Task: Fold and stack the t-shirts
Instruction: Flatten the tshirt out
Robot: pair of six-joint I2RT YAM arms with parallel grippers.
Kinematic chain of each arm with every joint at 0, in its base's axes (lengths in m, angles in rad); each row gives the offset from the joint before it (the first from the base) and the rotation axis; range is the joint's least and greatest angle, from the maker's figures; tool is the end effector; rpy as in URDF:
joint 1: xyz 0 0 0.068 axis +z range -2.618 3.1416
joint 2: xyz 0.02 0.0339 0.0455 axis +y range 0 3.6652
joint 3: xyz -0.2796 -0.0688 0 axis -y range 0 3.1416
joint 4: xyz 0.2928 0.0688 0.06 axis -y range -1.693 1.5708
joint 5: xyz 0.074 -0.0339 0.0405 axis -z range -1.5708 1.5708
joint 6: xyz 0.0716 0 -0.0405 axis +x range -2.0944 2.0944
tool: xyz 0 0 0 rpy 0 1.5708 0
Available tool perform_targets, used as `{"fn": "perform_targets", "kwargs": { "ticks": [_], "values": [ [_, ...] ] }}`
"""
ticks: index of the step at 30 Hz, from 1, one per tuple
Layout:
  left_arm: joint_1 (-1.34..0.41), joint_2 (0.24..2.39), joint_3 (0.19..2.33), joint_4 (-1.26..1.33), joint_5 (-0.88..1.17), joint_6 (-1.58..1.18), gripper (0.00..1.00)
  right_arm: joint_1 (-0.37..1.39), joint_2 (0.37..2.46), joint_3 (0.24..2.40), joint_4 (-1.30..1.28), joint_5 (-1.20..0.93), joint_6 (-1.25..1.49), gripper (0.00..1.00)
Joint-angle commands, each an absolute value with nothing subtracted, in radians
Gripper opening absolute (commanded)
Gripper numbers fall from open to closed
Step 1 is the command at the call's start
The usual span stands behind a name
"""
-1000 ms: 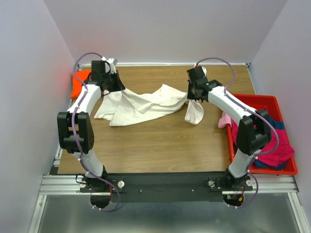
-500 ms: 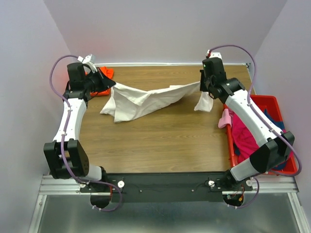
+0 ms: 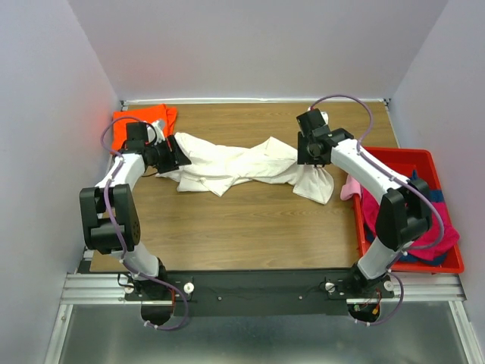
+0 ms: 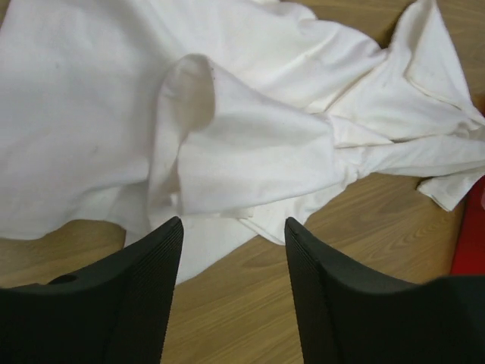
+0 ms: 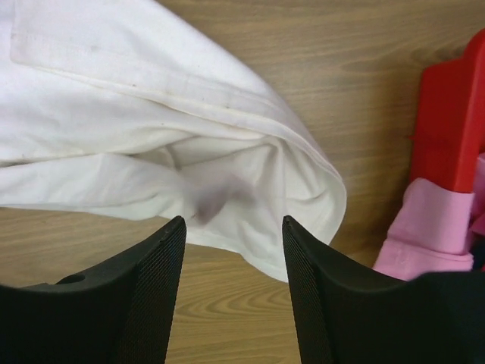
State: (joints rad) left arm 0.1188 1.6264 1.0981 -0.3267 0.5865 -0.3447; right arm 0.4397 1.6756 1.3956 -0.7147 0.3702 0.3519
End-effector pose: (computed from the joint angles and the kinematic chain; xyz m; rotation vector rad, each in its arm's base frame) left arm 0.4082 0.0088 0.1961 -0.2847 2.3751 -0.8134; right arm 0.3946 0.1570 0.2503 0.0285 2.4738 -0.1446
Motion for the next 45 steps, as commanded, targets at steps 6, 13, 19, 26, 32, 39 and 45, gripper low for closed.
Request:
{"fn": "perform_targets", "kwargs": {
  "ticks": [6, 13, 19, 26, 32, 39, 45],
  "values": [
    [0.126, 1.618, 1.034, -0.364, 0.364, -0.241, 0.64, 0.451, 1.698, 1.388, -0.718, 0.27, 0.433, 0.63],
    [0.112, 1.624, 1.019, -0.319, 0.287, -0.192, 0.57, 0.453, 1.719, 1.382, -0.712, 0.232, 0.448, 0.63],
    [0.078, 1.658, 1.04, -0.27, 0.328, -0.172, 0.53, 0.453, 1.747, 1.397, -0.704, 0.203, 0.474, 0.63],
    [0.025, 1.732, 1.092, -0.268, 0.33, -0.169, 0.49, 0.453, 1.753, 1.396, -0.703, 0.196, 0.48, 0.63],
    [0.014, 1.75, 1.103, -0.287, 0.272, -0.172, 0.43, 0.453, 1.749, 1.385, -0.703, 0.198, 0.488, 0.63],
    [0.006, 1.727, 1.104, -0.304, 0.236, -0.179, 0.27, 0.453, 1.753, 1.385, -0.703, 0.192, 0.491, 0.64],
    [0.003, 1.727, 1.1, -0.307, 0.264, -0.175, 0.22, 0.453, 1.761, 1.382, -0.704, 0.184, 0.491, 0.64]
  ]
}}
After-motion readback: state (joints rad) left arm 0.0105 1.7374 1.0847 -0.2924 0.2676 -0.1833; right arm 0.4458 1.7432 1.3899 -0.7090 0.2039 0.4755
